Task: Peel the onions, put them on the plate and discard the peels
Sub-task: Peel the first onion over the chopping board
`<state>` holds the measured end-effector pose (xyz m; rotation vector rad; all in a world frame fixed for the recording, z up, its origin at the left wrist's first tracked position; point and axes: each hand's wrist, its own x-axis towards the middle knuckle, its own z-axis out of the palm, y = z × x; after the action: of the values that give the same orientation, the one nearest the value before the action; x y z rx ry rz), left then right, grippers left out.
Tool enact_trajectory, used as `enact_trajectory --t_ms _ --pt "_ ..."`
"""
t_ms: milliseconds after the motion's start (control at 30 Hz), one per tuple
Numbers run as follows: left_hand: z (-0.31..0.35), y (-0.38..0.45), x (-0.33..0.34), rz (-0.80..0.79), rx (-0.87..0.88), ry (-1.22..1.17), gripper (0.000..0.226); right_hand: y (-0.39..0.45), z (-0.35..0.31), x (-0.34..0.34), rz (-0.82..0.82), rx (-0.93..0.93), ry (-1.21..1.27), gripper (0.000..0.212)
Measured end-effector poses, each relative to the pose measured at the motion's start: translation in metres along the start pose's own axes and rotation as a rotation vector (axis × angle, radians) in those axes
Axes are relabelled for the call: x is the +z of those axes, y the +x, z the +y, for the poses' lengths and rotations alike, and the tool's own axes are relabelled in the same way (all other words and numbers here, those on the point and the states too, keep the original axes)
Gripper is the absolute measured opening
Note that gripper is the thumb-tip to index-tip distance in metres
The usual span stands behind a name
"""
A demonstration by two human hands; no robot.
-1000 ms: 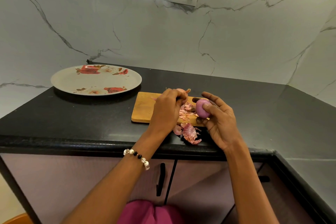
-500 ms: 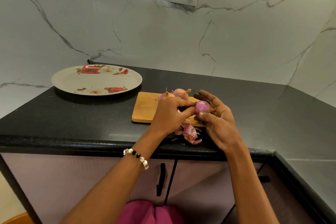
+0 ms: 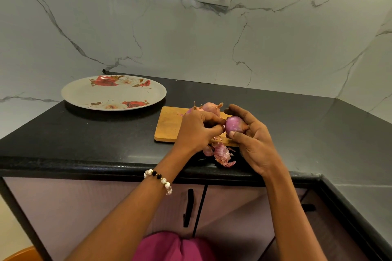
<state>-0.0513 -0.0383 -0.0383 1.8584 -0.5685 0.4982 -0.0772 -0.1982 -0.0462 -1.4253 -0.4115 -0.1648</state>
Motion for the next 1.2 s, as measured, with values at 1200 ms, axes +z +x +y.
enact_trajectory --t_ms 1200 --pt "-0.003 0.003 -0.003 -0.062 -0.167 -0.104 0.022 0.005 0.012 -0.003 0.012 -0.062 -0.225 0.067"
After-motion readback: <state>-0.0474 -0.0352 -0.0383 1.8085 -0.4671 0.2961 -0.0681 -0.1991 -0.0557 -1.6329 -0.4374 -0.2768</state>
